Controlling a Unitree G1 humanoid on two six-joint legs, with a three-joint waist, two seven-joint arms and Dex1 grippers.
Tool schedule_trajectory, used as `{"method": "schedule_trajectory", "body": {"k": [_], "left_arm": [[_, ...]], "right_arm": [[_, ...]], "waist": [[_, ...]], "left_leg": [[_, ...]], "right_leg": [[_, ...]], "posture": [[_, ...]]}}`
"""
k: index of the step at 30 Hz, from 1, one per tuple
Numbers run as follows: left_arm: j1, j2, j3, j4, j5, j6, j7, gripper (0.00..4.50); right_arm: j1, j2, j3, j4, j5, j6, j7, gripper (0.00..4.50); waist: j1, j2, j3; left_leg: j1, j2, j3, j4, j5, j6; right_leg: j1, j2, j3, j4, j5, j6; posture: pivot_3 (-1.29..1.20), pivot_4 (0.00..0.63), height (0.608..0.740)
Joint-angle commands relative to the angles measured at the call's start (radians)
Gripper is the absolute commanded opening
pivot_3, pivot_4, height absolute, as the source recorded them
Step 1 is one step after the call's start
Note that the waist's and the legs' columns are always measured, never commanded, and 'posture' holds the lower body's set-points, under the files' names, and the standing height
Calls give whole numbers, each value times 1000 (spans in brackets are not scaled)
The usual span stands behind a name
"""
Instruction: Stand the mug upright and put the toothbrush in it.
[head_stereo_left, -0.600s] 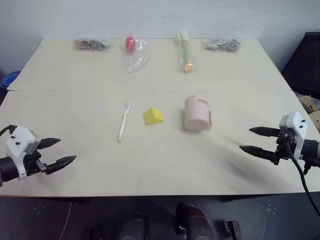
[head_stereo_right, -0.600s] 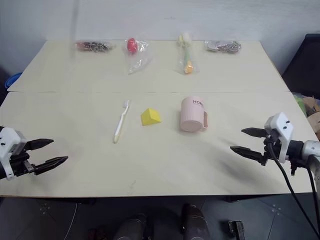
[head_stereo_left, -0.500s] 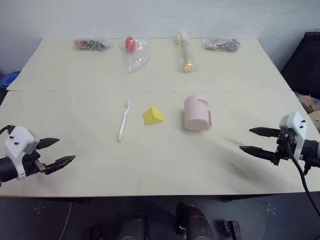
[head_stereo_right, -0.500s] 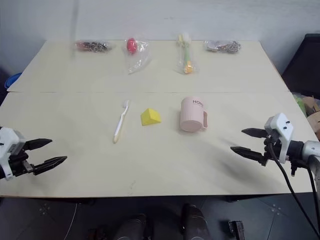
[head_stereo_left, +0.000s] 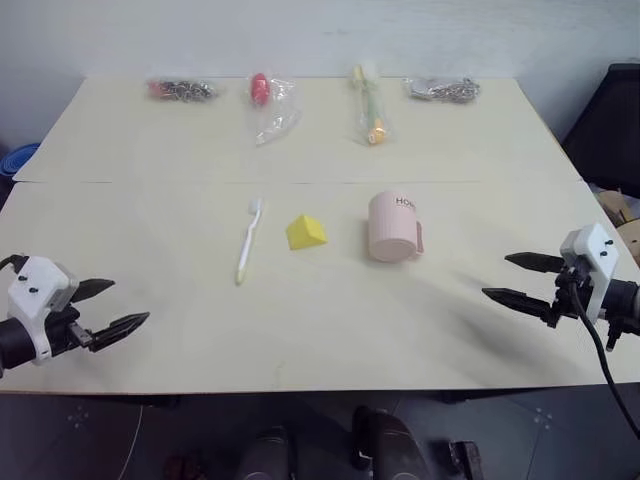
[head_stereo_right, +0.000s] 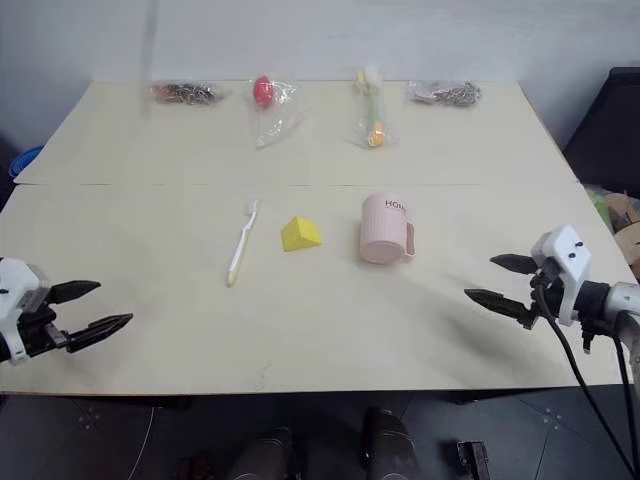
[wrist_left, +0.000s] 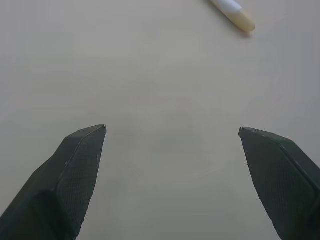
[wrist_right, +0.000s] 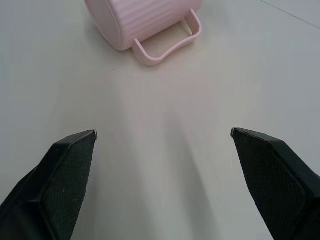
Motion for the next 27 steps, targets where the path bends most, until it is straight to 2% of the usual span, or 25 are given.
{"method": "schedule_trajectory", "body": {"k": [1, 14, 19, 23, 25, 27], "left_arm": [[-26, -3, 4, -28, -1, 2, 24, 4500], [-69, -5, -12, -43, -42, 30, 13, 4500], [-110, 7, -53, -31, -24, 17, 8, 4500], [-301, 1, -163, 4, -71, 58, -8, 4500], [-431, -1, -262, 23, -110, 79, -88, 4500], [-605, -28, -393, 98, -75, 58, -151, 4500]], "right_arm": [[-1, -4, -42, -10, 37, 18, 14, 4471], [38, 0, -55, -53, 93, 59, 26, 4471], [46, 6, -63, -64, 102, 58, 15, 4471], [69, -15, -75, -152, 196, 163, 50, 4471], [79, -18, -96, -254, 282, 233, 53, 4471], [63, -9, -117, -339, 370, 298, 18, 4471]], "waist": [[1, 0, 0], [1, 0, 0], [2, 0, 0], [15, 0, 0], [26, 0, 0], [28, 0, 0]], "left_leg": [[0, 0, 0, 0, 0, 0], [0, 0, 0, 0, 0, 0], [0, 0, 0, 1, 0, 0], [0, -2, 0, 2, 0, 0], [0, -2, 0, 2, 0, 0], [-1, -3, 0, 4, 0, 0]], "right_leg": [[0, 0, 0, 0, 0, 0], [0, 0, 0, 1, 0, 0], [0, 0, 0, 1, 0, 0], [0, 0, 0, 2, 0, 0], [0, 0, 0, 2, 0, 0], [0, 0, 0, 3, 0, 1]], "posture": [[0, 150, 740], [0, 150, 740], [0, 150, 740], [0, 150, 740], [0, 150, 740], [0, 150, 740]]}}
